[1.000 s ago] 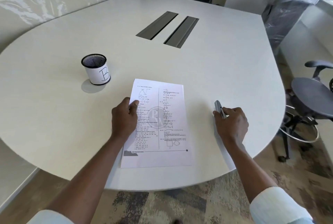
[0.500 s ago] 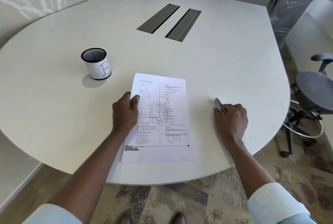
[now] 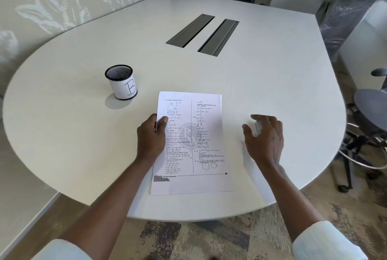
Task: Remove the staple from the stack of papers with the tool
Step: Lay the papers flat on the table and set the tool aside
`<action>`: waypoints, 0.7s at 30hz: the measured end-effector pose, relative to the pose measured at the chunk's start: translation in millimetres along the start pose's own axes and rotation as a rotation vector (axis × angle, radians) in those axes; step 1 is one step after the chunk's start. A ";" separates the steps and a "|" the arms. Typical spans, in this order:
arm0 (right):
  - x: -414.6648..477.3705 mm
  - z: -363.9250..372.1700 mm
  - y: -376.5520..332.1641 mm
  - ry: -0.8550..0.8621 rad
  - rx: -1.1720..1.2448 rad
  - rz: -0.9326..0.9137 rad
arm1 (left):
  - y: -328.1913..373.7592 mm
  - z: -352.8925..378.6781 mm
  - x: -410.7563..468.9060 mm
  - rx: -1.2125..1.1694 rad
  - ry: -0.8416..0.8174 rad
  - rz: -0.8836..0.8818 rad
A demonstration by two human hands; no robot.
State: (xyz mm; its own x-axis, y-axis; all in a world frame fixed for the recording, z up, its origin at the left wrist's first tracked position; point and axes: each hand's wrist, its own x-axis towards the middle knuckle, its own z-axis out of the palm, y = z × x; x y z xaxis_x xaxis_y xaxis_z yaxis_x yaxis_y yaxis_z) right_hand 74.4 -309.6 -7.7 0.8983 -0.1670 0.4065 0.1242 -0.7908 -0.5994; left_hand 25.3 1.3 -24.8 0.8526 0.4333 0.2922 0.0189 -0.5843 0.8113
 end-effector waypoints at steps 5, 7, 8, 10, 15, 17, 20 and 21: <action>8.7 9.1 -34.7 -0.161 0.346 0.137 | 5.8 -1.6 7.4 -0.094 -0.011 -0.094; 12.4 13.3 -41.8 -0.217 0.429 0.150 | 3.4 -0.1 12.3 -0.136 -0.009 -0.135; 13.6 15.0 -44.2 -0.238 0.445 0.151 | 2.0 0.6 14.5 -0.166 -0.015 -0.151; 17.0 20.1 -46.4 -0.259 0.468 0.165 | 2.7 1.5 19.6 -0.194 -0.019 -0.167; 25.8 32.2 -46.0 -0.238 0.533 0.235 | 14.1 7.3 25.5 -0.143 -0.035 -0.147; 28.4 35.5 -44.9 -0.212 0.522 0.236 | 17.3 8.9 26.9 -0.118 -0.034 -0.143; 31.8 41.9 -42.2 -0.190 0.504 0.192 | 13.4 12.0 32.1 -0.036 -0.025 -0.113; 32.4 44.2 -42.0 -0.188 0.493 0.175 | 11.2 14.1 33.6 0.000 -0.010 -0.099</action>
State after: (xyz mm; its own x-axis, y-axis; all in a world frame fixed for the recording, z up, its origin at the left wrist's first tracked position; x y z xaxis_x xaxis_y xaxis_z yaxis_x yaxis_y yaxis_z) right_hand 116.9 -255.8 0.1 0.9774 -0.1274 0.1685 0.1081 -0.3835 -0.9172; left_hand 61.5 -0.3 -13.0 0.8519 0.4816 0.2057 0.1032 -0.5395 0.8356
